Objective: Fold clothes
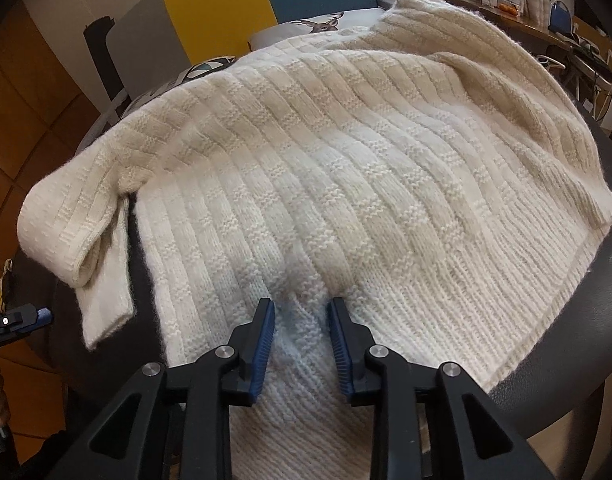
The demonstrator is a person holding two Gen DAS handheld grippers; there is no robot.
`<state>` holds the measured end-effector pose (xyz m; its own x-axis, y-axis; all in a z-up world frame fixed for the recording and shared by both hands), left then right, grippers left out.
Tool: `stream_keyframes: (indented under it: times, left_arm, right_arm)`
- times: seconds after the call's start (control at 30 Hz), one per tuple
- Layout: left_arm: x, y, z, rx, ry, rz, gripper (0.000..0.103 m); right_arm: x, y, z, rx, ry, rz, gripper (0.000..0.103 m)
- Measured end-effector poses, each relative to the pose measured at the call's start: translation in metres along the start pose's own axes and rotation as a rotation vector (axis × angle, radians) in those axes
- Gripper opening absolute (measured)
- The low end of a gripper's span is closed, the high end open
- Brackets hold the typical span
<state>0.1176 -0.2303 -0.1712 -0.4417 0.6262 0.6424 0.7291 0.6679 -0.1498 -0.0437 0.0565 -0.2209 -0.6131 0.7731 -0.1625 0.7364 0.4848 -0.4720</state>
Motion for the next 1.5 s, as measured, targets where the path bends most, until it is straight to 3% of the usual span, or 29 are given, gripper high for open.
stream_keyframes:
  times: [0.23, 0.33, 0.43, 0.47, 0.5, 0.53, 0.63, 0.77, 0.97, 1.07, 1.13, 1.27, 1.37, 1.5]
  left_arm:
    - [0.001, -0.001, 0.043, -0.038, 0.053, -0.197, 0.044]
    - [-0.002, -0.002, 0.054, -0.043, 0.099, -0.296, 0.045]
    - [0.000, -0.004, 0.059, -0.021, 0.100, -0.334, 0.043]
    - [0.002, -0.004, 0.061, -0.011, 0.089, -0.333, 0.039]
    - [0.005, -0.004, 0.063, 0.001, 0.064, -0.323, 0.018]
    - [0.007, -0.004, 0.064, 0.011, 0.049, -0.315, 0.008]
    - [0.012, -0.004, 0.066, 0.040, 0.004, -0.290, 0.006]
    - [0.020, -0.009, 0.045, 0.107, -0.004, -0.252, 0.005]
    - [0.022, -0.033, -0.042, 0.273, 0.037, -0.168, 0.005]
    - [0.002, -0.048, -0.084, 0.301, 0.000, -0.150, 0.005]
    - [-0.019, -0.053, -0.099, 0.319, -0.056, -0.190, 0.006]
    - [-0.056, -0.050, -0.097, 0.297, -0.110, -0.262, 0.006]
    - [-0.043, -0.045, -0.068, 0.255, -0.136, -0.188, 0.012]
    - [-0.006, -0.046, -0.018, 0.195, -0.108, 0.015, 0.024]
  right_arm:
    - [-0.014, 0.005, 0.014, 0.029, -0.024, 0.000, 0.029]
    - [-0.008, 0.003, 0.014, 0.043, -0.042, 0.008, 0.036]
    - [-0.016, 0.002, 0.015, 0.049, -0.016, -0.035, 0.040]
    - [-0.019, 0.003, 0.016, 0.051, -0.002, -0.053, 0.043]
    - [-0.023, 0.003, 0.017, 0.053, 0.014, -0.071, 0.044]
    - [-0.027, 0.004, 0.019, 0.054, 0.030, -0.089, 0.044]
    - [-0.037, 0.002, 0.024, 0.034, 0.078, -0.143, 0.045]
    - [-0.040, -0.004, 0.030, -0.010, 0.080, -0.142, 0.046]
    - [-0.037, -0.004, 0.022, -0.045, 0.077, -0.128, 0.047]
    - [-0.037, -0.007, 0.022, -0.055, 0.087, -0.117, 0.048]
    - [-0.040, -0.010, 0.023, -0.055, 0.094, -0.113, 0.049]
    - [-0.046, -0.013, 0.026, -0.037, 0.115, -0.115, 0.053]
    - [-0.047, -0.014, 0.025, -0.032, 0.120, -0.106, 0.054]
    - [-0.050, -0.015, 0.025, -0.028, 0.129, -0.107, 0.055]
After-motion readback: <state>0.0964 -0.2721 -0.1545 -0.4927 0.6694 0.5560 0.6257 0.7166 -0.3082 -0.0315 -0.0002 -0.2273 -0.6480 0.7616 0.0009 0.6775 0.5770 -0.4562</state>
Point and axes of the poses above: each gripper's, at about its wrist camera, not at the fingertips, and z roughly the way its jaws point, x to its right, y to its underside, the point moved 3 cm from there along z, roughly the way its jaws point, and after that the axes turned 9 degrees about -z, right-handed, at the moved point
